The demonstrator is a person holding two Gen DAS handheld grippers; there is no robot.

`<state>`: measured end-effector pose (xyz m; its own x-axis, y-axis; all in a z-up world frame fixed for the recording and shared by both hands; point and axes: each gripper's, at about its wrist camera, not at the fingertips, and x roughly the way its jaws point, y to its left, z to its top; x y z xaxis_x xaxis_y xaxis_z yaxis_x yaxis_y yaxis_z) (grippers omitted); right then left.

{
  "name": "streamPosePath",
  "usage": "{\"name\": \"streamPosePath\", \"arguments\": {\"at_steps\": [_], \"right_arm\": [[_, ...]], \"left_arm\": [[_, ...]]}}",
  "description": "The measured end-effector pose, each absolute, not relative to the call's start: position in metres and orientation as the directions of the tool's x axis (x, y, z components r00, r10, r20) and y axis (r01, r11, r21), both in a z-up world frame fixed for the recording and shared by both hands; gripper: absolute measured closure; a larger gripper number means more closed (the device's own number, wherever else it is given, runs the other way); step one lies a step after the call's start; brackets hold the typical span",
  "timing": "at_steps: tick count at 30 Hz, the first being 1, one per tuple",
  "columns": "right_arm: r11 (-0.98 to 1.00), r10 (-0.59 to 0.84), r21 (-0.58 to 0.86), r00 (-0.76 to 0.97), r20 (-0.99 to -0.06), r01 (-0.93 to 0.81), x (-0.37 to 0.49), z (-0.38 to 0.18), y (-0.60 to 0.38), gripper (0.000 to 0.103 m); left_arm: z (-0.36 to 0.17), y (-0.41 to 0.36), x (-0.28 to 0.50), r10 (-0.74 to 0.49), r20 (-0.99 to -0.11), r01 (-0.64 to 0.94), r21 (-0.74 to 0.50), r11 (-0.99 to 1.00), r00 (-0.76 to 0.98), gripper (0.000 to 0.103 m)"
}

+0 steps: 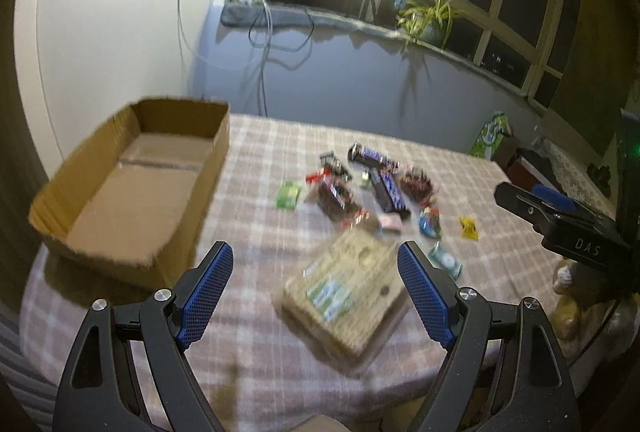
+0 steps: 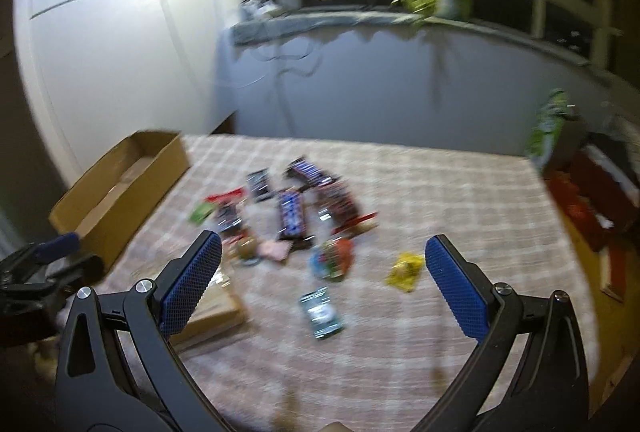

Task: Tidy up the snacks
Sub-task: 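Lower the left tool onto the wrapped bread loaf and close it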

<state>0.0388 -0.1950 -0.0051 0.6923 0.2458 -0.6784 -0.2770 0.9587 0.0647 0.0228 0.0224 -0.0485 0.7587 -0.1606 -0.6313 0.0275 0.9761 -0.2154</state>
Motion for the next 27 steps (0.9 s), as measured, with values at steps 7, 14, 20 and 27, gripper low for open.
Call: {"name": "streamPosePath", "arguments": {"at_steps": [7, 14, 20, 27], "right_arm": [[0.883, 0.402, 0.165, 0.526, -0.75, -0.439, 0.051, -0.038, -0.164, 0.0], [0.824, 0.478, 0.268, 0.358, -0.802, -0.5, 0.068, -0.063, -0.145, 0.0], [0.782, 0.542, 0.388, 0.225, -0.81, -0.488, 0.084, -0.082, -0.14, 0.0], [0.753, 0.553, 0.41, 0.158, -0.818, -0.515, 0.088, -0.088, -0.125, 0.005]], "left_arm": [[-0.075, 0.021, 0.019, -0.223, -0.686, 0.032, -0.279, 0.96, 0.693, 0.018], [-0.09, 0.014, 0.02, -0.275, -0.708, 0.048, -0.322, 0.945, 0.651, 0.018], [-0.101, 0.013, 0.024, -0.312, -0.712, 0.053, -0.361, 0.931, 0.629, 0.018], [-0.109, 0.011, 0.028, -0.333, -0.718, 0.049, -0.385, 0.921, 0.611, 0.02]]}}
